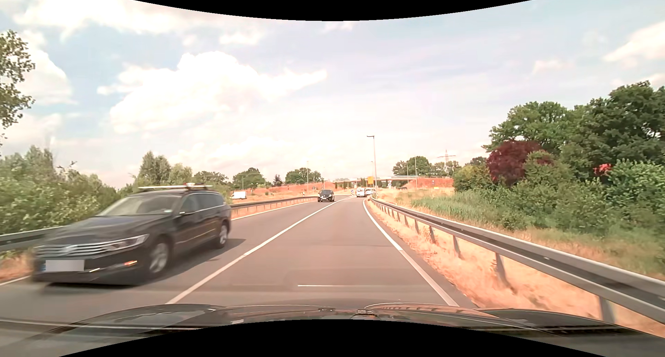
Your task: Follow the waypoints while adhering to traffic rules and regulations
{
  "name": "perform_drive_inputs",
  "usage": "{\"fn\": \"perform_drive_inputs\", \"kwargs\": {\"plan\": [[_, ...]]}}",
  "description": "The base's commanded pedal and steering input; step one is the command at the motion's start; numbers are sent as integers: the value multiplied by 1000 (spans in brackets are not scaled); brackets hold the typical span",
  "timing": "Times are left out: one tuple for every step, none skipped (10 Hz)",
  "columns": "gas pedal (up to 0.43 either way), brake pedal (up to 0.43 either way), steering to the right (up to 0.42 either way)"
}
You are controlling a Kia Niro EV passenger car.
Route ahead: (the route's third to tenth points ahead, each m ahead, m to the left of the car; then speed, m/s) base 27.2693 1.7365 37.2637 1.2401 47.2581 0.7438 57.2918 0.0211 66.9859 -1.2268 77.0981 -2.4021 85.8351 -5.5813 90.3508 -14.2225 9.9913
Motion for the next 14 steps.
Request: {"fn": "perform_drive_inputs", "kwargs": {"plan": [[110, 0, 2], [110, 0, 2], [110, 0, 2], [110, 0, 2], [110, 0, 2], [110, 0, 3], [110, 0, 3], [110, 0, 3], [110, 0, 4], [110, 0, 4], [110, 0, 4], [110, 0, 5], [110, 0, 6], [110, 0, 6]]}}
